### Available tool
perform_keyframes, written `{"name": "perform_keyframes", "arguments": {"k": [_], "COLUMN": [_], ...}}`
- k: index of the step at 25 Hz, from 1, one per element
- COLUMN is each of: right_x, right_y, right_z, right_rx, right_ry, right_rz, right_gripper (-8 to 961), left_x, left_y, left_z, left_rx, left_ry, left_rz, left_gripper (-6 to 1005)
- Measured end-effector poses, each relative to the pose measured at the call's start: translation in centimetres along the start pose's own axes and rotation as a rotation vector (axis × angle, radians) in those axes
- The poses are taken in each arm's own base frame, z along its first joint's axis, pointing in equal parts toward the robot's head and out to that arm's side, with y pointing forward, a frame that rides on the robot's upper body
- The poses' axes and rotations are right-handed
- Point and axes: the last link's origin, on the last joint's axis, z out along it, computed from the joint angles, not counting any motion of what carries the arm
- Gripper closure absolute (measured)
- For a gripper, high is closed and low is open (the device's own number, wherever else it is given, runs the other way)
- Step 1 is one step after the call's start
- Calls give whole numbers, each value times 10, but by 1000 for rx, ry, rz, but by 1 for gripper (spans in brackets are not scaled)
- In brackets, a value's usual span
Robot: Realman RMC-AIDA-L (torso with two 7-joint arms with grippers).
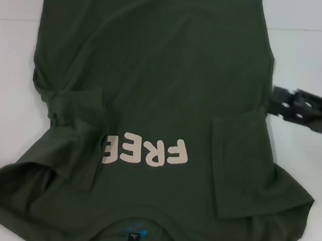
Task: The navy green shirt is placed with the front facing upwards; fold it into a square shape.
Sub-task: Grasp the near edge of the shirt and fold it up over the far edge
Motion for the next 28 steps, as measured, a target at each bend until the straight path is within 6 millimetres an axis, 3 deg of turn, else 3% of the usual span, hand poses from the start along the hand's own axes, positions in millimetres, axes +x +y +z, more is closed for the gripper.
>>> {"name": "perform_keyframes", "arguments": {"k": [8, 13, 23, 28], "right_x": [-16, -17, -7, 1], "right_y": [-5, -5, -4, -5], "right_z": [62, 96, 147, 166], "right_rx": [63, 98, 141, 162], "right_ry": [56, 111, 200, 237], "right_rz": [-42, -63, -56, -53], "right_gripper": [9, 10, 12, 12], "left_x": [1, 0, 10, 19], "left_y": [1, 3, 2, 0], "left_z": [-1, -3, -23, -21], "left_rx": [-15, -30, -16, -8], "left_ry": [-8, -18, 97, 131], "left_rz": [11, 19, 78, 100], "left_gripper": [521, 327, 327, 328]}}
